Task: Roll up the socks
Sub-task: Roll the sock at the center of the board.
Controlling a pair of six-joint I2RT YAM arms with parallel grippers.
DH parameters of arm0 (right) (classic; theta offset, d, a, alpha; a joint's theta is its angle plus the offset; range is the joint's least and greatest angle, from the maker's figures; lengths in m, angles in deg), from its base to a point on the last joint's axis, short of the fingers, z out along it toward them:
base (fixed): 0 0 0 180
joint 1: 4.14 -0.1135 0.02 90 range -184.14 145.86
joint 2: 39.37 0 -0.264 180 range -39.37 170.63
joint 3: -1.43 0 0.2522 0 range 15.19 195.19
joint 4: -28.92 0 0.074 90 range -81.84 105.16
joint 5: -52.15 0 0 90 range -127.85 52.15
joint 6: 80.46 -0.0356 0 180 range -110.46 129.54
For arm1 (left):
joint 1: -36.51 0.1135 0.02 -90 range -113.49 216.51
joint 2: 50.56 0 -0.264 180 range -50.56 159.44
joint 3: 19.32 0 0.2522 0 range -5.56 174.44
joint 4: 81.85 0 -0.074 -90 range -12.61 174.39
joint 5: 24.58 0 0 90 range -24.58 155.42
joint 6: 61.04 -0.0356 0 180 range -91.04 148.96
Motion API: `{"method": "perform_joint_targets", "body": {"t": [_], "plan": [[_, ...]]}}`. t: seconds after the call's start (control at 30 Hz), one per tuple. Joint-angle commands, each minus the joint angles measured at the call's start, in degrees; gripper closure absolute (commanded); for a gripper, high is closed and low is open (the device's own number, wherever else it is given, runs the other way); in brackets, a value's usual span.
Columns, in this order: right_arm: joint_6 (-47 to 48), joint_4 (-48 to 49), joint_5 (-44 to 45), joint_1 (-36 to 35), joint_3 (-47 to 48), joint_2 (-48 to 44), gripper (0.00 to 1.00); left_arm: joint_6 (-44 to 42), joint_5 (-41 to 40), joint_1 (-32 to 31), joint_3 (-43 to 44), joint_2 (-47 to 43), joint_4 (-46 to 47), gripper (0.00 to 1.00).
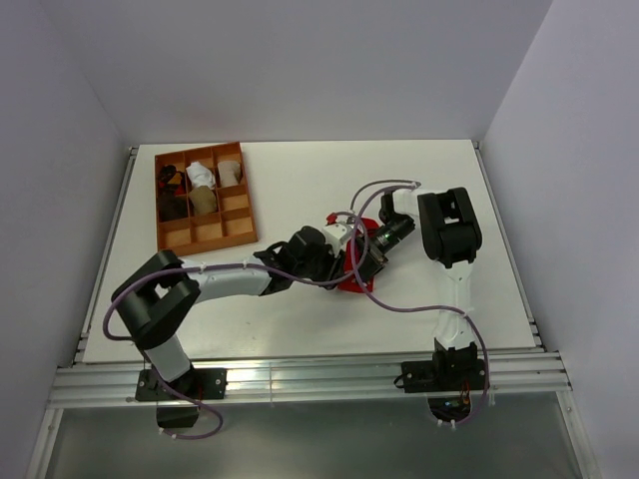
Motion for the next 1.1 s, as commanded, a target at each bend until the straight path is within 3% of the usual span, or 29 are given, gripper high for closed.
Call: {"method": "perform_joint_targets", "body": {"t": [0.0,0.37,1.07], "plan": [[-6.48,3.08,0.42,-0.25,-0.58,-1.10,0.71,-0.94,5.87,-0.16,2.34,2.34,5.67,0.58],[-12.73,9.06,3.94,0.45,-2.52,-1.10,0.71,-1.03,8.78,0.63,2.87,6.12,7.17,0.52],[-15.19,10.91,6.57,0.54,-2.43,-1.28,0.72,-5.16,6.15,0.63,4.80,10.86,3.66,0.53]]}}
